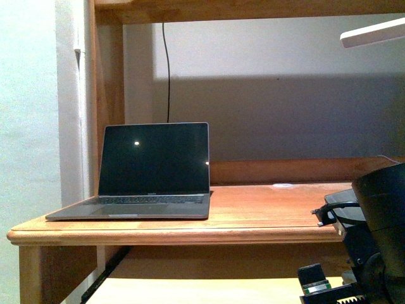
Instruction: Place mouse
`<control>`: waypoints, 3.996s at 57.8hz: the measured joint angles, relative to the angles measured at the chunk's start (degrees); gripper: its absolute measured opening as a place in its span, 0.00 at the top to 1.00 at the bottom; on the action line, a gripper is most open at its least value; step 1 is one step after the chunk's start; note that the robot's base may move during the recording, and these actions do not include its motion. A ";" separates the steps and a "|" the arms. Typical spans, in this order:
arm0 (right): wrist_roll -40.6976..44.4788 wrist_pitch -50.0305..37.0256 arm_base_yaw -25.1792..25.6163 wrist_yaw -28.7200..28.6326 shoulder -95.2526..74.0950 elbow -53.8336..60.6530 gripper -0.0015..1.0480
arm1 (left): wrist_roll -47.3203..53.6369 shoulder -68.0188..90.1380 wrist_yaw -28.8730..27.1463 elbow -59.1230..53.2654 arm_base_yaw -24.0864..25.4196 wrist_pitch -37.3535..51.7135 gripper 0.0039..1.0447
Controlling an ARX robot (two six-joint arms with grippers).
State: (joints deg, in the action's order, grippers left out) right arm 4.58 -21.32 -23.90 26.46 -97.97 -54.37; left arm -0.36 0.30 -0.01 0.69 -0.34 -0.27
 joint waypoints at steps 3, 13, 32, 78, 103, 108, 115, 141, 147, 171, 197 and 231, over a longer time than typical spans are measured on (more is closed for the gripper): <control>-0.17 0.35 0.28 0.33 -0.70 -0.63 0.07 | 0.00 0.00 0.00 0.00 0.00 0.00 0.07; -1.62 2.19 1.55 0.26 -3.02 -2.75 0.07 | 0.00 0.00 0.00 0.00 0.00 0.00 0.07; -2.32 3.08 3.21 -1.18 -3.56 -3.91 0.42 | 0.00 0.00 0.00 0.00 0.00 0.00 0.07; -1.60 16.68 -6.12 0.77 4.00 -23.06 0.45 | 0.00 0.00 0.00 0.00 0.00 0.00 0.07; 5.14 20.79 -8.00 8.15 -21.90 -50.90 0.45 | 0.00 0.00 0.00 0.00 0.00 0.00 0.07; 5.64 21.07 -8.20 8.35 -23.61 -52.15 0.45 | 0.00 0.00 0.00 0.00 0.00 0.00 0.07; 5.81 21.00 -8.37 8.59 -25.29 -52.98 0.45 | 0.00 0.00 0.00 0.00 0.00 0.00 0.07; 5.01 17.22 -7.76 5.16 -24.87 -52.37 0.07 | 0.00 0.00 0.00 0.00 0.00 0.00 0.07; 3.80 13.81 -6.08 0.11 -18.29 -45.44 0.07 | 0.00 0.00 0.00 0.00 0.00 0.00 0.07; 2.75 2.10 8.02 -33.05 24.52 3.74 0.07 | 0.00 0.00 0.00 0.00 0.00 0.00 0.07; 6.36 -0.79 18.16 -47.12 42.21 39.17 0.07 | 0.00 0.00 0.00 0.00 0.00 0.00 0.07; 1.99 -18.80 -4.98 -28.50 10.01 24.70 0.07 | 0.02 0.00 0.00 0.00 0.00 0.00 0.07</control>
State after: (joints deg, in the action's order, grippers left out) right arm 6.57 -40.12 -28.88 -2.04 -87.96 -29.67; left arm -0.34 0.30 -0.01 0.69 -0.34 -0.27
